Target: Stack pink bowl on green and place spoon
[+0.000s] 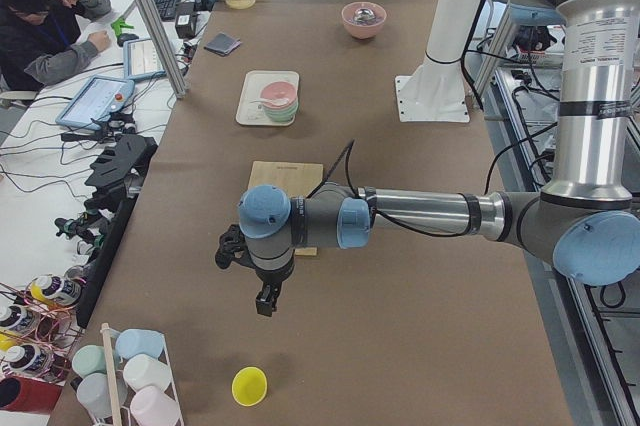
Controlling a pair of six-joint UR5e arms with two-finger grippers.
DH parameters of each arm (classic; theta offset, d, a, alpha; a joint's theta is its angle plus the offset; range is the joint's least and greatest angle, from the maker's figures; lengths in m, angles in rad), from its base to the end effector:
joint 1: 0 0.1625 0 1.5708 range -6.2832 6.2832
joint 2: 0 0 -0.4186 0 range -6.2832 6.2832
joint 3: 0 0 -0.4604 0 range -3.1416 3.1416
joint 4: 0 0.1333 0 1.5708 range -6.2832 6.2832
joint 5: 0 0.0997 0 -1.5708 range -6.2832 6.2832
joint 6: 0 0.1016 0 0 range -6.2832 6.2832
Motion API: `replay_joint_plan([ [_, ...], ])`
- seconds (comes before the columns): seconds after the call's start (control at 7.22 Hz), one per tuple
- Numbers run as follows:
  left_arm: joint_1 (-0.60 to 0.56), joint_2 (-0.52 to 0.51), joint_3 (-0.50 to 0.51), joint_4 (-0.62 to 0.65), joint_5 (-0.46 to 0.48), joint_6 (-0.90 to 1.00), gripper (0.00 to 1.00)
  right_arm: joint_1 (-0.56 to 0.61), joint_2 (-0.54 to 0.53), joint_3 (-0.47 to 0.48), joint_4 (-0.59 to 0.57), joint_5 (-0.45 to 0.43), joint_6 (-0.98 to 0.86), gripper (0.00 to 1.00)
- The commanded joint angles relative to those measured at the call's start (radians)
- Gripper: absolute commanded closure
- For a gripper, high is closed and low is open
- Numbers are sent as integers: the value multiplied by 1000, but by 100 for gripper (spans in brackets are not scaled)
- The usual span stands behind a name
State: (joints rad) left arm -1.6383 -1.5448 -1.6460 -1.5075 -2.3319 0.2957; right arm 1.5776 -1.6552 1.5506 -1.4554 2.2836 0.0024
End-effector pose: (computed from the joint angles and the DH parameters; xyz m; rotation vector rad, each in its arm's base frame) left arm -0.1000 -0.5421 0.6333 0.1245 0.7525 0.2117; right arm 0.0704 -0.5227 0.7035 0.0119 -0.7128 0.0050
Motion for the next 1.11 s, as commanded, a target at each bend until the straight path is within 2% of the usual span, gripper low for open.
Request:
replay_joint_plan([
  [0.0, 0, 0, -1, 0, 0, 0, 1, -1, -20, 2, 1, -1, -1, 0],
  [0.55, 2, 0, -3, 0, 0, 0, 1, -1, -37, 8, 3, -1, 1, 0],
  [0.97, 2, 0, -2, 0, 0, -1, 1, 1, -84, -1, 168, -1, 4, 0],
])
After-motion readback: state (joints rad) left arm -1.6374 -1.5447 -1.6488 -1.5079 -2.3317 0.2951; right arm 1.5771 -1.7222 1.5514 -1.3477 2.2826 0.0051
